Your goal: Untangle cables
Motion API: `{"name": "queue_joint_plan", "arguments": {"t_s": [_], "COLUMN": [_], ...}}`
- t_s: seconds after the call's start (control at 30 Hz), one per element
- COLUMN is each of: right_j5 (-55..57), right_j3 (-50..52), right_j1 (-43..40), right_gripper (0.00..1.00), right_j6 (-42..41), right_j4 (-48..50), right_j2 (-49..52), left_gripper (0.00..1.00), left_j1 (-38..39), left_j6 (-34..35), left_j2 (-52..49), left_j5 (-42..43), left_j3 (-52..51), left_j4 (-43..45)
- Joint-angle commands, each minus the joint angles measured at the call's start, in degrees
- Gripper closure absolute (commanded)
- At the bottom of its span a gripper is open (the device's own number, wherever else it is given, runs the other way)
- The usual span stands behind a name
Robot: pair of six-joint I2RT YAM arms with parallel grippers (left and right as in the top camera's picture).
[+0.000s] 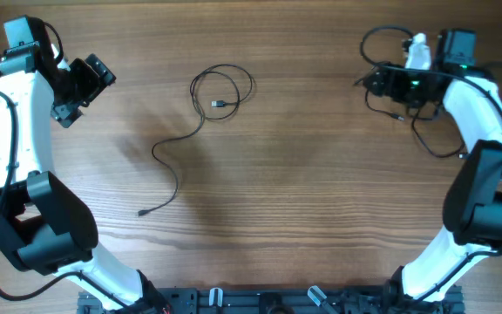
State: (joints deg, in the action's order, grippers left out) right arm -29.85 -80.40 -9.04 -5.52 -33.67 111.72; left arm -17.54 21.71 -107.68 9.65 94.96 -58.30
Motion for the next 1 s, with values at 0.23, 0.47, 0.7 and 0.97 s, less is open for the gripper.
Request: {"name": "queue_joint_plan", "arguments": {"t_s": [0.23, 0.47, 0.7, 0.97], "right_j5": [-2.40, -2.40, -2.38, 7.87], "right_j3": [-0.68, -0.68, -0.68, -0.68], "right_j1": [11.37, 18.29, 28.11, 40.30], "right_gripper": [0.33, 0.43, 0.85, 0.70], "right_j6": [-5.16, -4.96, -4.48, 5.05], "right_j4": [1.51, 2.91, 15.43, 27.32], "right_j2": [-0.57, -0.57, -0.57, -0.55], "left_gripper": [0.00, 0.00, 0.00, 0.00], "left_j1": [0.02, 0.46, 0.81, 0.81], "left_j6": [-0.09, 0.09, 0.11, 0.11], "left_j2": [-0.35, -0.87, -1.09, -1.09], "left_j5": [0.11, 4.33, 4.22, 4.20], "left_j3": [-0.33, -0.33, -0.35, -0.35], "left_j4": [1.53, 3.52, 3.48, 3.43]}}
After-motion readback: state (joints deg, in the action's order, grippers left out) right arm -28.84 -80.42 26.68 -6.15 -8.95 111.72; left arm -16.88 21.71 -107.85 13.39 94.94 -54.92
